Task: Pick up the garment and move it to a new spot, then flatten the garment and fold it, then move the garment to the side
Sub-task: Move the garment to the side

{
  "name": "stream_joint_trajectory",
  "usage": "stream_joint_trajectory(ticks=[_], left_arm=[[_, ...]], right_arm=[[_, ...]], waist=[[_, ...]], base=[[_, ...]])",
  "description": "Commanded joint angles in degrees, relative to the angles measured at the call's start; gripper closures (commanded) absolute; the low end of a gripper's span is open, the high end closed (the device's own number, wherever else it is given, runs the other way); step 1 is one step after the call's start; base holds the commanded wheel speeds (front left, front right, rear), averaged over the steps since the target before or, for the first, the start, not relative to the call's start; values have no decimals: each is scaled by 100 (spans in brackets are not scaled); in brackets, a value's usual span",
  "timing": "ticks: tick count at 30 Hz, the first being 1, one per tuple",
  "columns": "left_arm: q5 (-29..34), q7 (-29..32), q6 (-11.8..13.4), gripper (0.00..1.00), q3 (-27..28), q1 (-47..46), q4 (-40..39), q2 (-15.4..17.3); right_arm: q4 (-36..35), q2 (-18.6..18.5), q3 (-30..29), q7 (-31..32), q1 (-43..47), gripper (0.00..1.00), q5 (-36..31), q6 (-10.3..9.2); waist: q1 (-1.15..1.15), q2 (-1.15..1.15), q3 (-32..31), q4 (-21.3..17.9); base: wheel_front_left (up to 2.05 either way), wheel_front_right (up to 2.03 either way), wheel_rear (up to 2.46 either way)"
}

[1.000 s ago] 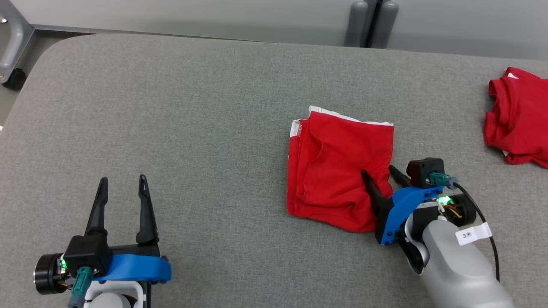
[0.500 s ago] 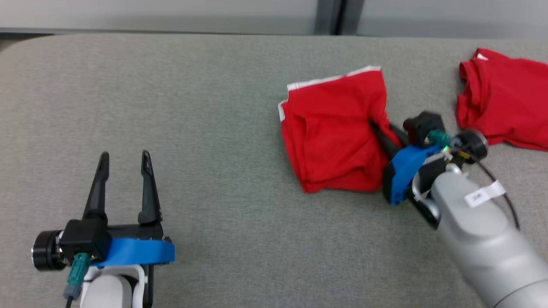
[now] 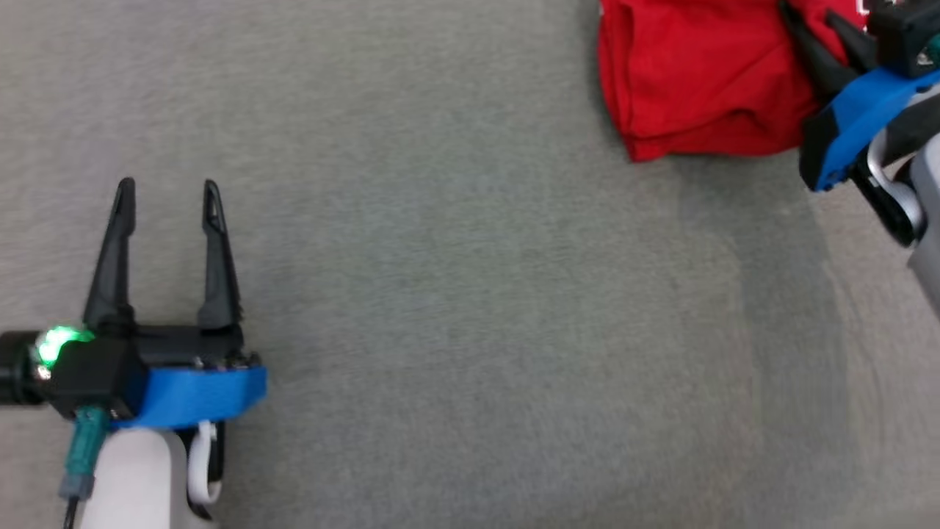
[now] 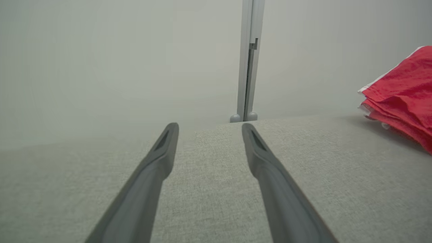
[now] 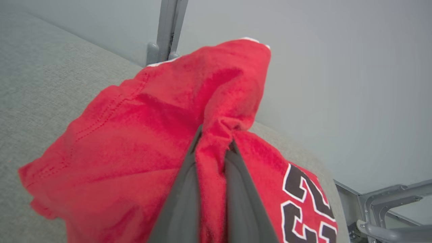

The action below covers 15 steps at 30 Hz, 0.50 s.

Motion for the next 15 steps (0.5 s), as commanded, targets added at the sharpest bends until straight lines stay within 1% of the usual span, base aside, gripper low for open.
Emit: stream_joint_trajectory(ticks=[1, 6, 8, 11, 15], left_arm=[[45, -14, 11, 0, 44, -93, -76, 64], [153, -12, 8, 0, 59, -152, -396, 257], [175, 4, -4, 0, 65, -203, -500, 332], [211, 79, -32, 0, 25, -220, -621, 406], [217, 133, -42, 0, 5, -275, -713, 461]], right_arm=[[-59, -54, -10, -21, -121, 100, 68, 2], [-202, -476, -57, 94, -344, 100, 278, 2], [-189, -562, -81, 131, -428, 100, 353, 2], [-80, -732, -64, 198, -577, 100, 401, 2], [205, -788, 0, 345, -752, 100, 546, 2]], waist=[[-1, -1, 53, -90], [-1, -1, 409, -505], [-1, -1, 520, -606], [-1, -1, 632, -645], [-1, -1, 715, -620]], base=[[0, 0, 0], [0, 0, 0], [0, 0, 0], [0, 0, 0], [0, 0, 0]])
